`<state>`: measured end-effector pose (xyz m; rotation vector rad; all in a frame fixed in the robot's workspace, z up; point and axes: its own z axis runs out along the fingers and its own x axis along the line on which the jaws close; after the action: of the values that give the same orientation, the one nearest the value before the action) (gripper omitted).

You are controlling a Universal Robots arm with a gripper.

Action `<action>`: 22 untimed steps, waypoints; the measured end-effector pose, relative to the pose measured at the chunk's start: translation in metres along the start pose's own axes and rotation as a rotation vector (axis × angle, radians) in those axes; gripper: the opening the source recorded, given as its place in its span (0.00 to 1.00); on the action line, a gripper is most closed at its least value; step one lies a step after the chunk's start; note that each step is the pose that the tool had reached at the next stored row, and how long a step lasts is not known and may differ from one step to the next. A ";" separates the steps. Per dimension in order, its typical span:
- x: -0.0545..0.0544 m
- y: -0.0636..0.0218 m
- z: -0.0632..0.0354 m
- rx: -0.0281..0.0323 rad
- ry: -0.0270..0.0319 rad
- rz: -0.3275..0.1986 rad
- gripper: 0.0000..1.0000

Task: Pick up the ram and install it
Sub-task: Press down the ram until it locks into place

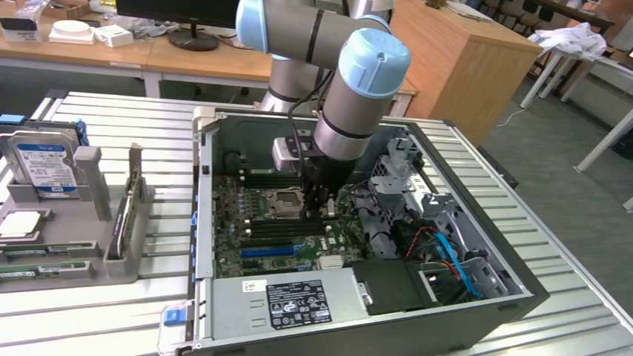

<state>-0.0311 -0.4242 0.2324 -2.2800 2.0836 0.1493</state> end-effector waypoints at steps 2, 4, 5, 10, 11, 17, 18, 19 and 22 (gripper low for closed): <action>-0.001 0.0007 -0.0089 0.0000 0.0001 0.000 0.10; -0.002 0.0010 -0.0182 0.0000 0.0002 0.000 0.10; -0.002 0.0012 -0.0226 0.0000 0.0002 0.000 0.10; -0.004 0.0020 -0.0454 0.0000 0.0001 0.000 0.10; -0.005 0.0021 -0.0498 0.0000 0.0002 0.000 0.10; -0.007 0.0029 -0.0770 0.0000 0.0002 0.000 0.10; -0.008 0.0030 -0.0814 0.0000 0.0002 0.000 0.10; -0.008 0.0031 -0.0859 0.0001 0.0001 0.000 0.10; -0.010 0.0035 -0.0995 0.0000 0.0002 0.000 0.10</action>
<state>-0.0317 -0.4252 0.3324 -2.2804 2.0835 0.1490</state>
